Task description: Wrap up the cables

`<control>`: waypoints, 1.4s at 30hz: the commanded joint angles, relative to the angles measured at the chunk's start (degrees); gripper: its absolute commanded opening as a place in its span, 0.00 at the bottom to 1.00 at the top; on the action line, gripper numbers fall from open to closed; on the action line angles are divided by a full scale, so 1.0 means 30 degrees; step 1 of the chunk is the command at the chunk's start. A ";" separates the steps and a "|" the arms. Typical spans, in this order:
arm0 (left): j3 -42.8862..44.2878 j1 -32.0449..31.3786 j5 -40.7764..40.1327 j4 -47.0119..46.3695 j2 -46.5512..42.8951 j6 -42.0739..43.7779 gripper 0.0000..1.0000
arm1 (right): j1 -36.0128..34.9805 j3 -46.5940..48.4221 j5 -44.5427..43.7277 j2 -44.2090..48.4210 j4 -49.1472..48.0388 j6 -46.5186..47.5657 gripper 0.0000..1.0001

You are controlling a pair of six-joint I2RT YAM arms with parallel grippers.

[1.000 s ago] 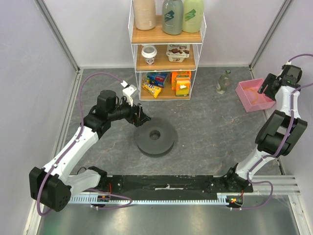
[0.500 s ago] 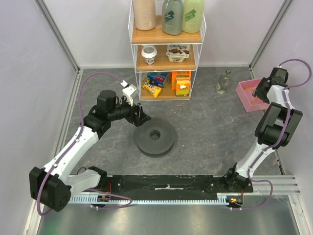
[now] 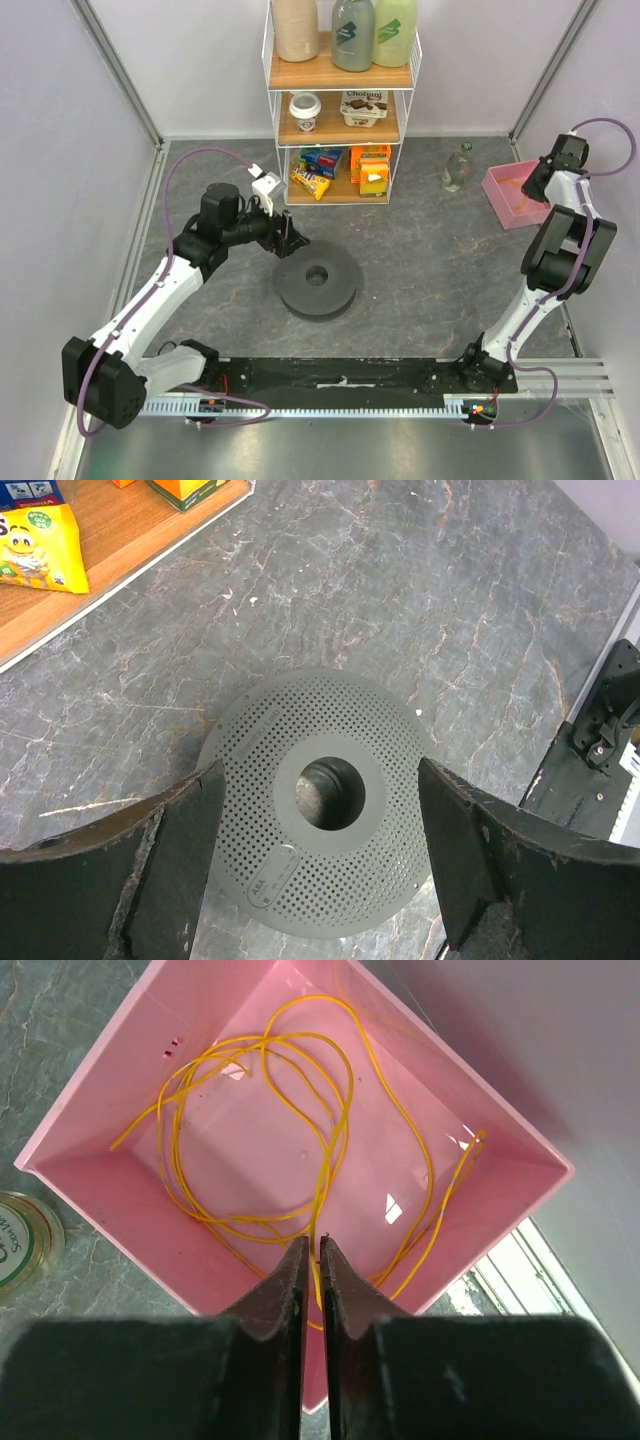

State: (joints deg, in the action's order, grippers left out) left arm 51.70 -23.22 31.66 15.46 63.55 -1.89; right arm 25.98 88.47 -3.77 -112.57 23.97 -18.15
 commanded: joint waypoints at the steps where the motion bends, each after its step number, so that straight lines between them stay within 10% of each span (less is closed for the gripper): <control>1: 0.0372 -0.0023 0.0140 -0.0673 0.0087 -0.0219 0.84 | 0.0042 0.1009 0.0231 -0.0444 -0.0401 -0.0424 0.11; 20: 0.0461 -0.0023 0.0287 -0.0262 -0.0031 -0.0541 0.84 | 0.0599 0.3469 0.2340 0.3892 -0.1048 0.0100 0.00; 24: 0.0432 -0.0023 0.0228 -0.0379 -0.0002 -0.0542 0.84 | 0.0570 0.3092 0.1903 0.3425 0.0358 0.1536 0.52; 42: 0.0315 -0.0023 0.0433 -0.0614 0.0379 -0.0688 0.84 | -0.0456 -0.0279 -0.1497 0.0027 -0.1425 0.2155 0.56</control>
State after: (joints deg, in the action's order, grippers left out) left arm 51.70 -23.22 31.81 15.29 64.16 -2.22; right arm 24.69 88.40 -6.04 -111.18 23.64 -12.12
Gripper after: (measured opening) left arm 0.842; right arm 0.560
